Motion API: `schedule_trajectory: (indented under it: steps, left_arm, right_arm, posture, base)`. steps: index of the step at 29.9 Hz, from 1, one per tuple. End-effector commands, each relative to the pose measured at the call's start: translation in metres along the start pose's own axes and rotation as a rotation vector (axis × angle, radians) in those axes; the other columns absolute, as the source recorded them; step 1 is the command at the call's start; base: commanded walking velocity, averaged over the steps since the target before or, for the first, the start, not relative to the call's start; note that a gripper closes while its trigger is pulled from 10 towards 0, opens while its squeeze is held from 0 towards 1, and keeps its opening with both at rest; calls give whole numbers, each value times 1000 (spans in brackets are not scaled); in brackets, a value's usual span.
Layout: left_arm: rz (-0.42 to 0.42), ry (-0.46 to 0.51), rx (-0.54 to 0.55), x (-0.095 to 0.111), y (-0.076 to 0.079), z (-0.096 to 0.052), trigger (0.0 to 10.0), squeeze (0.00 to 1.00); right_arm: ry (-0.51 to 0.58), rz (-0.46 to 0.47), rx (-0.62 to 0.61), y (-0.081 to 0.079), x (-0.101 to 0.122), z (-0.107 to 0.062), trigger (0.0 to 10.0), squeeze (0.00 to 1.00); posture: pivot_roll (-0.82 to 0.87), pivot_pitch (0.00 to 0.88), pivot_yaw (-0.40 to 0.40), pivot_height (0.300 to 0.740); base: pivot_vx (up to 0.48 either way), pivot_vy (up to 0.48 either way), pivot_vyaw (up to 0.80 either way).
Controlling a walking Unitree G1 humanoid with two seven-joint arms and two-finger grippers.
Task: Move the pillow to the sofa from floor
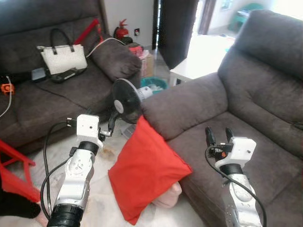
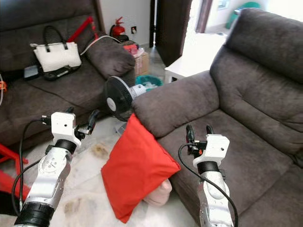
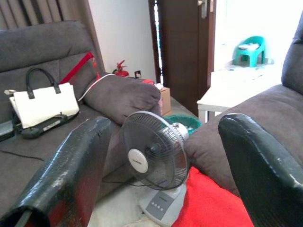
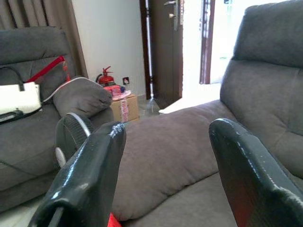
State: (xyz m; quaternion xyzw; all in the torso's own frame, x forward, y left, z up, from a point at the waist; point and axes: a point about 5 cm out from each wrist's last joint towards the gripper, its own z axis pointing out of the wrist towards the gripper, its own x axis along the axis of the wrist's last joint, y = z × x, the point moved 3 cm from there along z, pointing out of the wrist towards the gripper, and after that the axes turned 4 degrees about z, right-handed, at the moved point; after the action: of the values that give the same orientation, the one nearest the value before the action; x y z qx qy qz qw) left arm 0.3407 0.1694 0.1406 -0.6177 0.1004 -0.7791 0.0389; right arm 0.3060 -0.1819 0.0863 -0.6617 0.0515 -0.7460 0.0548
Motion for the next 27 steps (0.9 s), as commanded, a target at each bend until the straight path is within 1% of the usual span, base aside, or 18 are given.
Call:
schedule_trajectory:
  steps: [1, 12, 17, 27]
  left_arm:
    - [5, -2, 0, 1, -2, 0, 10000, 0]
    - [15, -14, 10, 0, -3, 1, 10000, 0]
    - [14, -17, 12, 0, -4, 1, 10000, 0]
    - [15, -21, 7, 0, -4, 1, 10000, 0]
  right_arm:
    - [14, -2, 11, -4, 4, 3, 10000, 0]
    - [6, 2, 15, -7, 3, 5, 10000, 0]
    - [2, 7, 16, -8, 2, 5, 10000, 0]
    - [15, 4, 13, -10, 3, 6, 10000, 0]
  posture:
    - [108, 0, 5, 740]
    - [113, 0, 3, 740]
    - [116, 0, 5, 740]
    - [120, 0, 11, 740]
  base:
    - [0, 0, 0]
    - [0, 0, 0]
    - [0, 0, -788]
    - [0, 0, 0]
